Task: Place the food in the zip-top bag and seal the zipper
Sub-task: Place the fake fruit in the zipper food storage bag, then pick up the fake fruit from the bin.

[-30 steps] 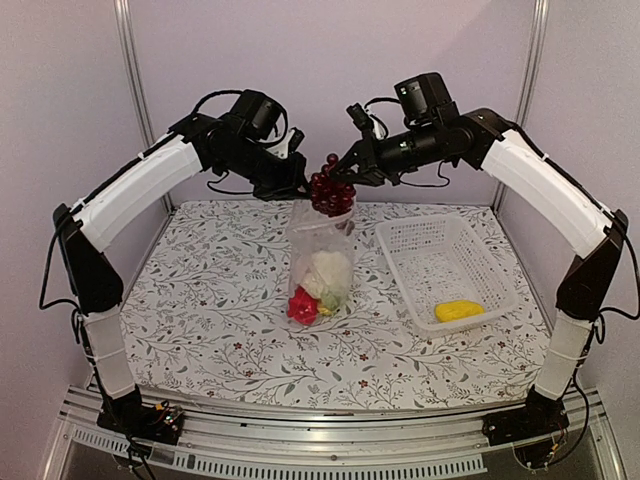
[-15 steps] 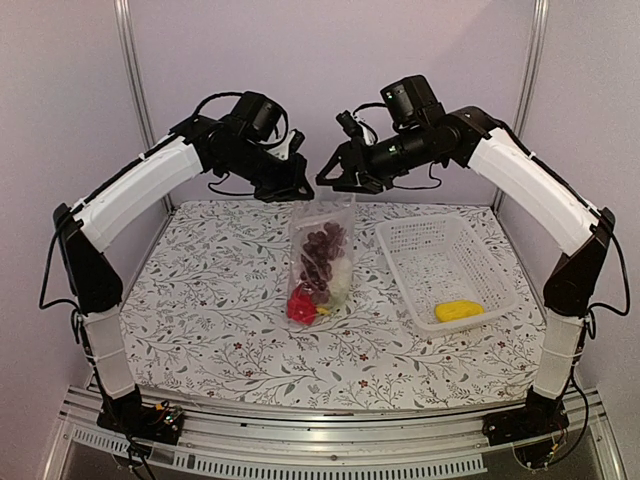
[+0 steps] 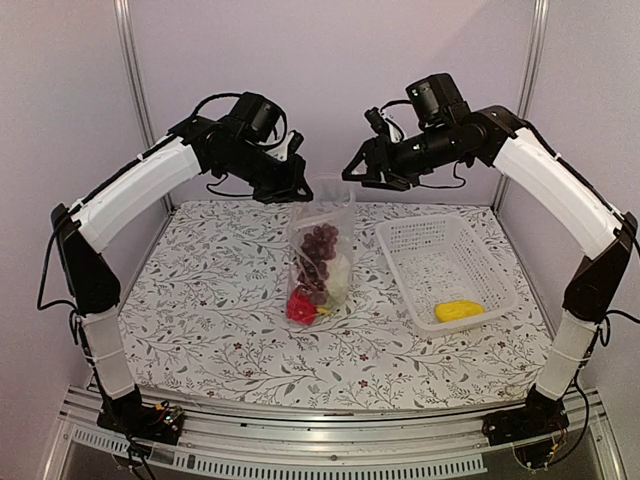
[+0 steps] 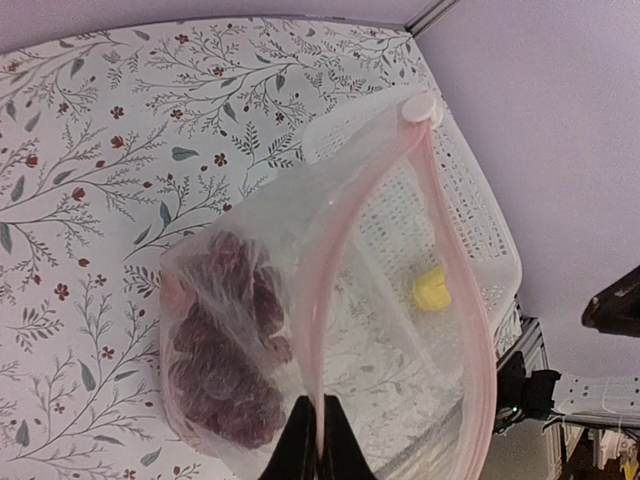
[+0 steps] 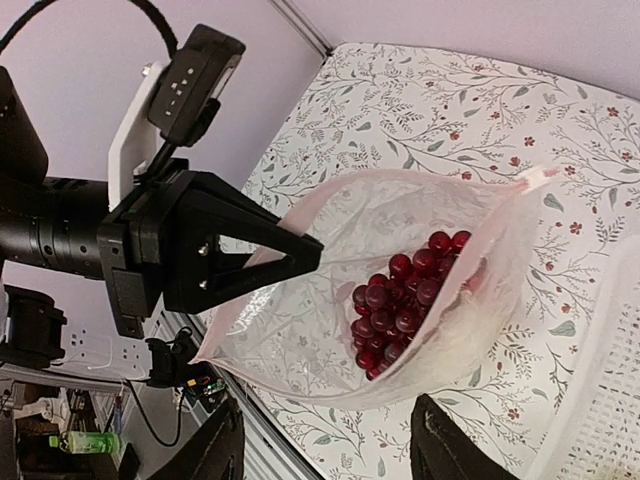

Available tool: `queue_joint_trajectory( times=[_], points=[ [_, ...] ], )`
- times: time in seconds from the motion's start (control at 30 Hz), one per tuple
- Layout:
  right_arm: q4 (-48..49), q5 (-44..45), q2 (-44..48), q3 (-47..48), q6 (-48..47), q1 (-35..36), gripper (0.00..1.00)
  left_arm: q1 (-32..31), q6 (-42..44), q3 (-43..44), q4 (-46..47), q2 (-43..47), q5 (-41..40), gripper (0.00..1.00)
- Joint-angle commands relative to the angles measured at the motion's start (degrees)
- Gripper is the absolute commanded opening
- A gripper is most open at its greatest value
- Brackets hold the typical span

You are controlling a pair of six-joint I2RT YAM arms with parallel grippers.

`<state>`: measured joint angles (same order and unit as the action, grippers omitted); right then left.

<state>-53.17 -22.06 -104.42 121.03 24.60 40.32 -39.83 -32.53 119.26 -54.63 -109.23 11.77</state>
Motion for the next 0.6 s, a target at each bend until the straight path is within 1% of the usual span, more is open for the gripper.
queue_joint_trajectory(
  times=[0.0, 0.13, 0.23, 0.37, 0.47, 0.57],
  points=[
    [2.1, 2.8, 7.4, -6.6, 1.1, -3.9, 0.55, 0.5, 1.0, -1.1, 0.8, 2.4, 0.4, 0.04],
    [1.9, 3.9, 11.5, -13.2, 1.5, -6.2, 0.56, 0.5, 1.9, -1.9, 0.8, 3.1, 0.0, 0.04],
    [1.0, 5.5, 15.2, -20.1, 1.4, -7.5, 0.56, 0.5, 2.0, -2.2, 0.8, 3.4, 0.0, 0.04],
    [-2.9, 9.7, 19.3, -28.7, 0.6, -9.5, 0.56, 0.5, 2.1, -2.4, 0.8, 3.6, 0.3, 0.04],
    [-6.1, 13.7, 21.8, -34.7, -0.5, -10.4, 0.54, 0.4, 2.0, -2.4, 0.8, 3.7, 0.5, 0.04],
    [-9.2, 16.7, 22.8, -40.2, -3.7, -10.6, 0.53, 0.4, 2.3, -2.4, 0.7, 3.8, 0.7, 0.04]
  ],
)
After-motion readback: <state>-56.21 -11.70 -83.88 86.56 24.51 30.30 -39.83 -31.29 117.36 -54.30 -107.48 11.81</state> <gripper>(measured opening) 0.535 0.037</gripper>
